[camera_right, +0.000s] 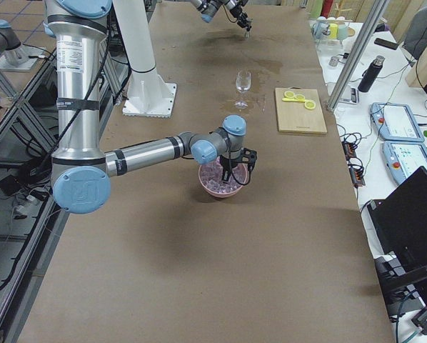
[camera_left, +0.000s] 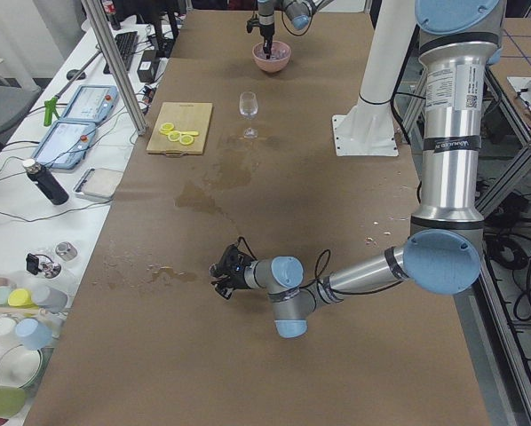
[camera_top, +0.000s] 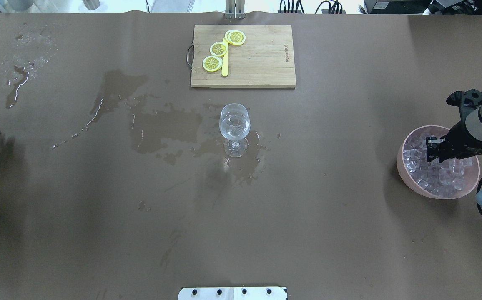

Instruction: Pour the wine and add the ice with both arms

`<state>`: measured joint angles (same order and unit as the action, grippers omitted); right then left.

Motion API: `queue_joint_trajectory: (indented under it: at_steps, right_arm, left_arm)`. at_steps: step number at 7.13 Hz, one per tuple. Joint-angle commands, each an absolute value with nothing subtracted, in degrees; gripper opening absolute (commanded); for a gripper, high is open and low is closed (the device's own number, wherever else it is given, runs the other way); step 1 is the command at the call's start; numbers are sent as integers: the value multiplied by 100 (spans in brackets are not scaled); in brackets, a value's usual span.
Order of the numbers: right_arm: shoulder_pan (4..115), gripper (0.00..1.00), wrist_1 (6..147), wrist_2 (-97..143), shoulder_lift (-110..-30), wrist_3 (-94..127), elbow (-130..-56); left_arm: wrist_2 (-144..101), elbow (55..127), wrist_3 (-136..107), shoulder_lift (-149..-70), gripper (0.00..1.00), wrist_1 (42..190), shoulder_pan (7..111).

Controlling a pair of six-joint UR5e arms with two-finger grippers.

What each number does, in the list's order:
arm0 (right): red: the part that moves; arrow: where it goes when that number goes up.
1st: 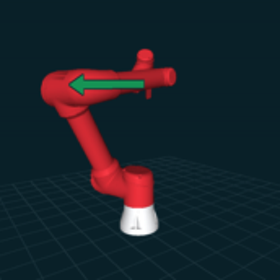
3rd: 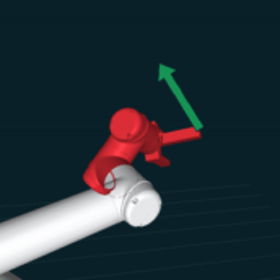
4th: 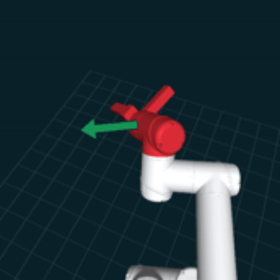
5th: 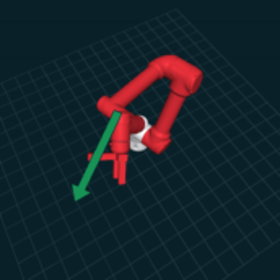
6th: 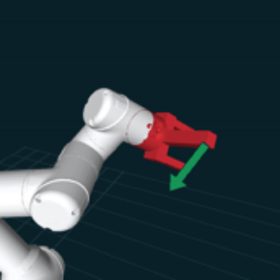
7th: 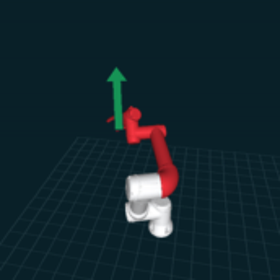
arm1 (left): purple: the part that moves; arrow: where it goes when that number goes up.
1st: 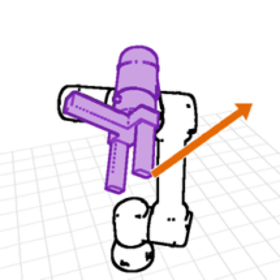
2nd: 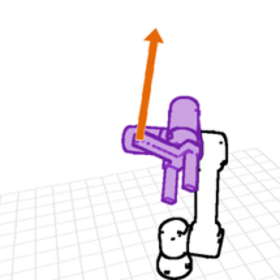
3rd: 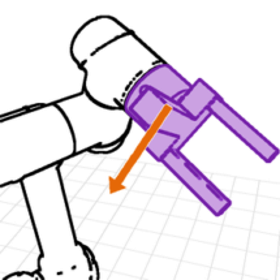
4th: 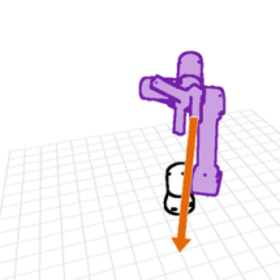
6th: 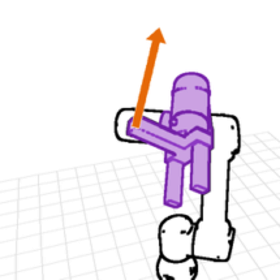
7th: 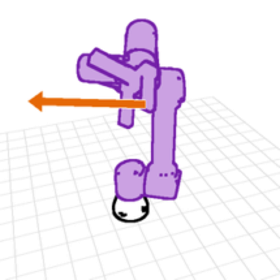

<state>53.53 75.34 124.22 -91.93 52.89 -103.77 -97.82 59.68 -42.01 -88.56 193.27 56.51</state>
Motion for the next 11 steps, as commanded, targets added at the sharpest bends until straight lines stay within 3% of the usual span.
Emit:
queue_joint_trajectory:
  at_steps: [1,4,6,11]
  right_arm:
    - [5405,26,7532,12419,-9202,5282,-10380]
    - [5607,26,7532,12454,-9211,5291,-10467]
    - [5704,26,7602,12515,-9220,5300,-10678]
    - [6011,23,8452,12551,-9194,4576,-11293]
  left_arm:
    - [-9773,5968,-4201,-8894,34,19336,5651]
    - [-9773,5985,-4377,-8912,18,19379,5651]
    - [-9808,6047,-4526,-8930,0,19406,5643]
    - [-9835,6431,-4614,-9413,0,19345,5651]
